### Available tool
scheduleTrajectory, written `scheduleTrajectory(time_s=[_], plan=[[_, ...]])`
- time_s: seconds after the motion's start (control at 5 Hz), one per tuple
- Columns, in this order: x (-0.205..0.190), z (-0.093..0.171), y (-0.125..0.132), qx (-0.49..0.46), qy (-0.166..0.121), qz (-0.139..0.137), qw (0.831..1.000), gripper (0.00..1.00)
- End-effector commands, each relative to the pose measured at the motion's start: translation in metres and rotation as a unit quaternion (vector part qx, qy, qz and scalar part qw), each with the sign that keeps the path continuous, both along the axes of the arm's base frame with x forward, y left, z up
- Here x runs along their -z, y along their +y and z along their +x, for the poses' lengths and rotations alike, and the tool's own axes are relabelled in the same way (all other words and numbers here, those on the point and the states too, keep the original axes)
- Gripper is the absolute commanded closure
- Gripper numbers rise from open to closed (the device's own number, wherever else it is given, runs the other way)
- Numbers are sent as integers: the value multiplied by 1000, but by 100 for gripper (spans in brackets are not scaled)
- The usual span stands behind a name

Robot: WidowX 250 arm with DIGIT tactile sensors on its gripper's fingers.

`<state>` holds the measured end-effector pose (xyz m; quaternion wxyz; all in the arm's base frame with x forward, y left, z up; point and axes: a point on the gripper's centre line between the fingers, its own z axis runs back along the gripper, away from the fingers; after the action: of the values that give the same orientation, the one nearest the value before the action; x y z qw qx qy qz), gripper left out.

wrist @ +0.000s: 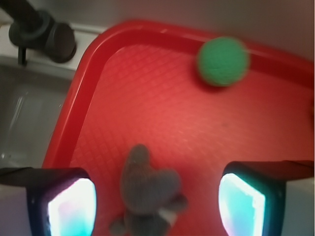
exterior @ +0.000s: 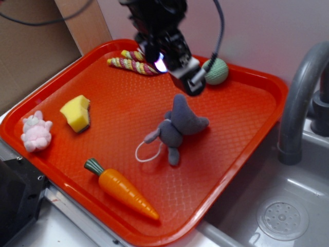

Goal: Grab the gray animal.

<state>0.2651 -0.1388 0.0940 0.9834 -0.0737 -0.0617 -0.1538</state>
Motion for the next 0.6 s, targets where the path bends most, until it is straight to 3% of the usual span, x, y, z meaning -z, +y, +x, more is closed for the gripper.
scheduleTrajectory(time_s=[0.0, 0.2, 0.4], plan=[[24, -1, -12, 127, 68, -72, 987, 0], [34, 0, -17, 209, 119, -98, 966, 0], [36, 3, -12, 202, 141, -102, 964, 100]])
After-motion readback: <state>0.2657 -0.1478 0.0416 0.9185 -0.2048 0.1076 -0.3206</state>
